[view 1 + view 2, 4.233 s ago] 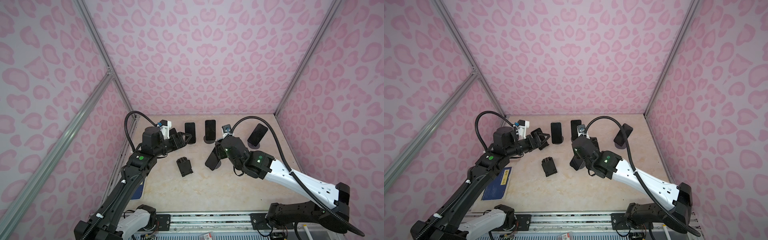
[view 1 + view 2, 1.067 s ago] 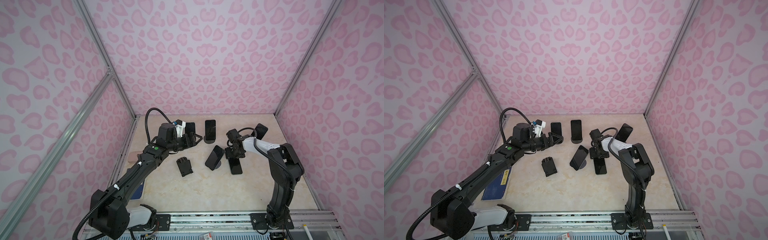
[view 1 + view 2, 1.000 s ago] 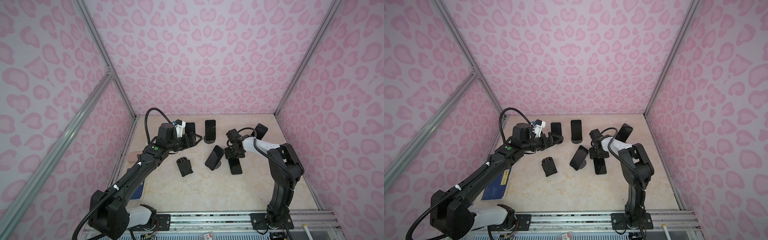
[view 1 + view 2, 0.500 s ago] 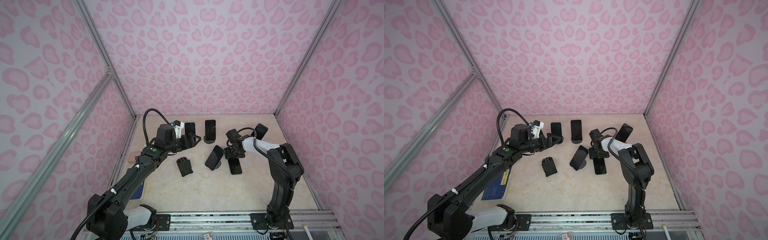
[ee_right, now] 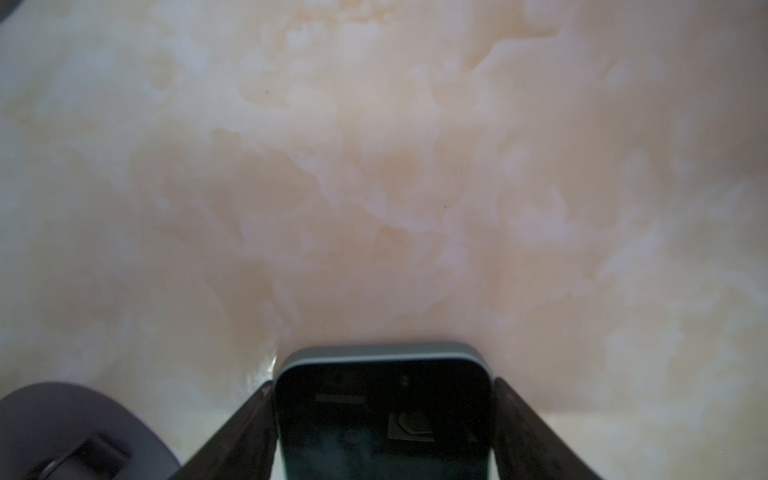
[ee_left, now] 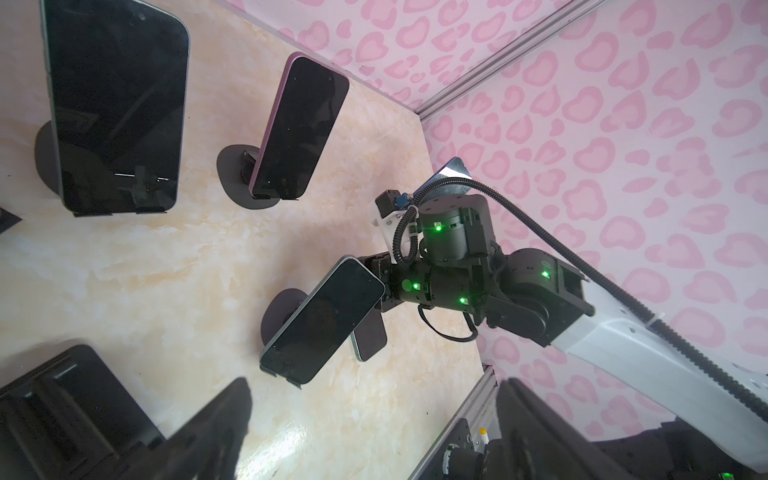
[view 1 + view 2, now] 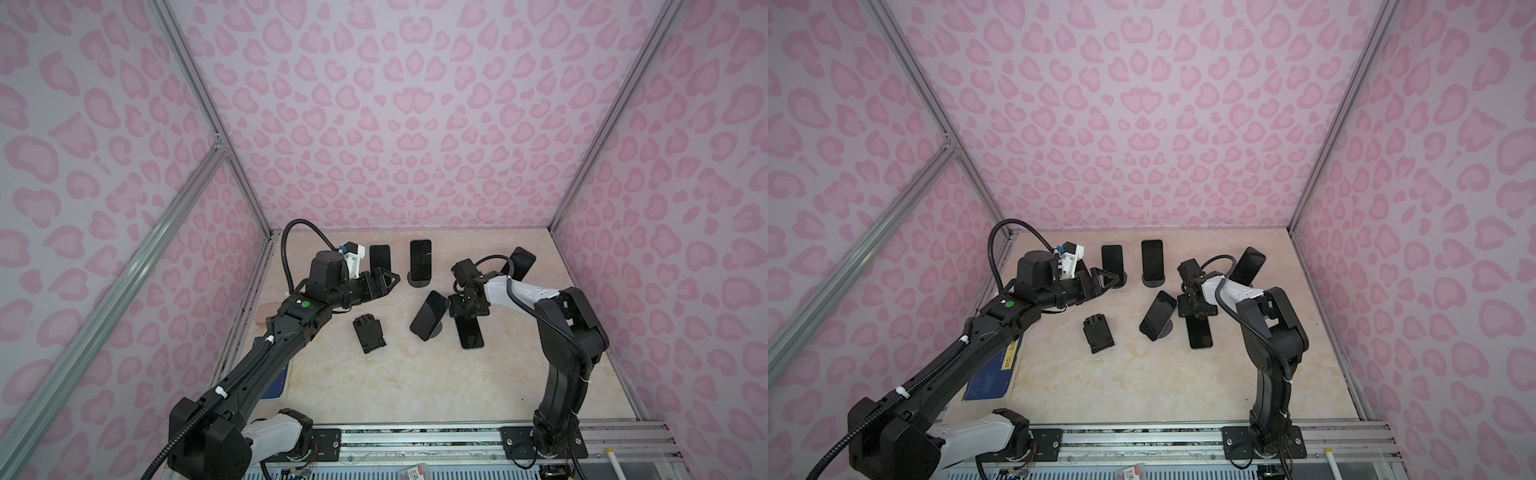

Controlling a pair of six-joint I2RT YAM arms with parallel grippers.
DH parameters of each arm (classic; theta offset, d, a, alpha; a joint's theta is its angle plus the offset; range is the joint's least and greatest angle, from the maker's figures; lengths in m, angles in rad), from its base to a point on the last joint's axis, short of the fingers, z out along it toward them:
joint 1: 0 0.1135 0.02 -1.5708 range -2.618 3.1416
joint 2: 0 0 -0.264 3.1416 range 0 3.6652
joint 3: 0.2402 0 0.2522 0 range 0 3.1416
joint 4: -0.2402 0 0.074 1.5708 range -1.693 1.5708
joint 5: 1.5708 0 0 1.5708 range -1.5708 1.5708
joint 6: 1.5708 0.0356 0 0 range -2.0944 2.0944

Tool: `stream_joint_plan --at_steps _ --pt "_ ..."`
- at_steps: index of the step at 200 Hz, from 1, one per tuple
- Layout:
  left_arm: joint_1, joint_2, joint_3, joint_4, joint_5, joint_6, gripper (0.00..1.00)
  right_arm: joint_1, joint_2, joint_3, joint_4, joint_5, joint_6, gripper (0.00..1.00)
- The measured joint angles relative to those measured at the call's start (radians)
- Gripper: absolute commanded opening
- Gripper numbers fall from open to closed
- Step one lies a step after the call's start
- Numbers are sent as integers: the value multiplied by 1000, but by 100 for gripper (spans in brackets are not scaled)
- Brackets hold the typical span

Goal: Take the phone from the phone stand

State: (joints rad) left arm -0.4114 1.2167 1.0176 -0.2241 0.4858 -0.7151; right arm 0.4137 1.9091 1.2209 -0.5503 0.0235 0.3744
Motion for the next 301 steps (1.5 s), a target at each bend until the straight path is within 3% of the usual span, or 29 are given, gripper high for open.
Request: stream_joint_plan --at_steps 87,171,301 --pt "0 -27 -7 -19 -21 0 95 -3 -12 -7 4 7 8 81" --pt "0 -40 51 -51 -31 2 95 -14 -145 17 -48 37 6 82" --pt "0 -261 -10 -104 -150 19 96 14 -662 -122 -153 153 64 83"
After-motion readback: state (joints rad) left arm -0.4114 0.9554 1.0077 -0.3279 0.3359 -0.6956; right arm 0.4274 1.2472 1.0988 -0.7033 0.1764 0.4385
